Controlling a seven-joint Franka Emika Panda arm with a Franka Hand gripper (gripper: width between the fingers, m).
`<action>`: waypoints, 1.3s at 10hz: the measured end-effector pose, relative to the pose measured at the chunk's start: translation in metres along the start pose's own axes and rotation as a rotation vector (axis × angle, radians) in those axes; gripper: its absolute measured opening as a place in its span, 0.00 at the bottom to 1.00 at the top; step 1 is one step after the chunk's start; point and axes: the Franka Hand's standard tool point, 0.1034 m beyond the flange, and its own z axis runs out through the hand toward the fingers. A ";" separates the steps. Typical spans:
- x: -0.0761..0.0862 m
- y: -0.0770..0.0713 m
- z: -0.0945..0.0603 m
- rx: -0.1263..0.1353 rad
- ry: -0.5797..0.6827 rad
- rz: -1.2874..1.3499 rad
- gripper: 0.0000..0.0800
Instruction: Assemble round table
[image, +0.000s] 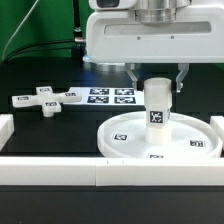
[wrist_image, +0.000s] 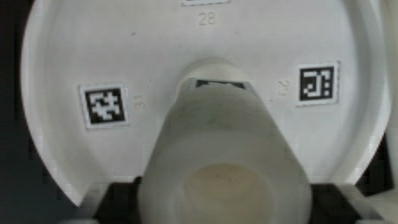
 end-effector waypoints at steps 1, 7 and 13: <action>-0.003 -0.002 0.000 0.001 -0.003 0.094 0.51; -0.004 -0.001 0.001 0.053 -0.048 0.679 0.51; -0.003 -0.003 0.002 0.064 -0.065 0.951 0.51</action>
Offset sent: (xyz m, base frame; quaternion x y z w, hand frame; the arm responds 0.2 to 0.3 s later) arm -0.0012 0.0079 -0.0004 -0.0013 -0.0153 0.2804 0.9598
